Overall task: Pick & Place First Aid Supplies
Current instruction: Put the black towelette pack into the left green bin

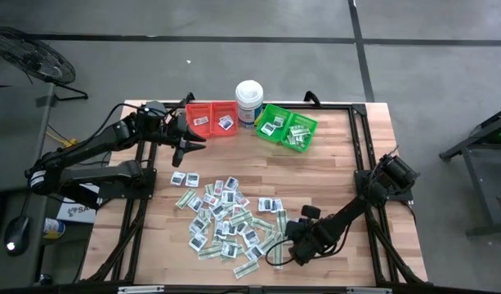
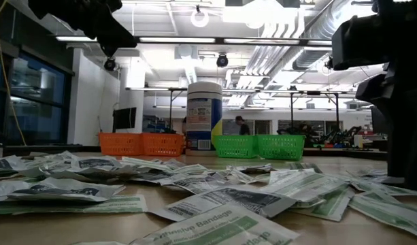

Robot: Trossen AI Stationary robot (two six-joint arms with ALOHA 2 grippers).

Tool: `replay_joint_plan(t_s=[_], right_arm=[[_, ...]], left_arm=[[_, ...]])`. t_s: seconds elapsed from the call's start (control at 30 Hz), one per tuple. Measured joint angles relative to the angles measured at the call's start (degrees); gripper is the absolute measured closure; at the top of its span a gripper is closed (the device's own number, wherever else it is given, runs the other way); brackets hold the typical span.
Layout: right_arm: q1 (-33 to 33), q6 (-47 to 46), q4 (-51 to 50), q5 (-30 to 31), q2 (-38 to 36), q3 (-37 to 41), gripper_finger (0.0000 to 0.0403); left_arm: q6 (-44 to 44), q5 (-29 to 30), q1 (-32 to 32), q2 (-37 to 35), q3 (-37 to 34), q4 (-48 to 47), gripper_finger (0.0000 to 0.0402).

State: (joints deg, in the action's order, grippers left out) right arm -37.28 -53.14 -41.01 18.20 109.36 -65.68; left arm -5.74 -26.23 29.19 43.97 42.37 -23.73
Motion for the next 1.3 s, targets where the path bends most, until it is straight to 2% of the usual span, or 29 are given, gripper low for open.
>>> replay_joint_plan(t_s=[0.23,0.5,0.7,0.87,1.1,1.3], right_arm=[[0.22,-2.44,-0.69,0.15,-0.12,0.16,0.0395],[0.24,-7.34,-3.61,-0.79,-3.77,0.32,0.0399],[2.64,-8.6,-4.12,2.6,-8.86,0.29,0.04],[6.95,-7.55,-3.86,6.39,-13.81,0.27,0.0401],[16.48,-0.86,0.84,6.97,-20.22,0.23,0.0402],[26.46,7.87,7.79,6.75,-22.9,0.21,0.0402]], left_arm=[[0.0,-0.11,0.0,0.0,0.0,0.0,0.0292],[0.05,-2.18,0.0,0.0,0.0,0.02,0.0292],[0.06,-3.01,0.0,0.01,0.0,0.04,0.0292],[0.05,-3.37,0.0,0.02,0.0,0.2,0.0292],[-0.53,-4.36,0.0,0.02,0.0,0.26,0.0292],[-1.85,-3.23,0.0,-0.48,0.0,0.28,0.0292]])
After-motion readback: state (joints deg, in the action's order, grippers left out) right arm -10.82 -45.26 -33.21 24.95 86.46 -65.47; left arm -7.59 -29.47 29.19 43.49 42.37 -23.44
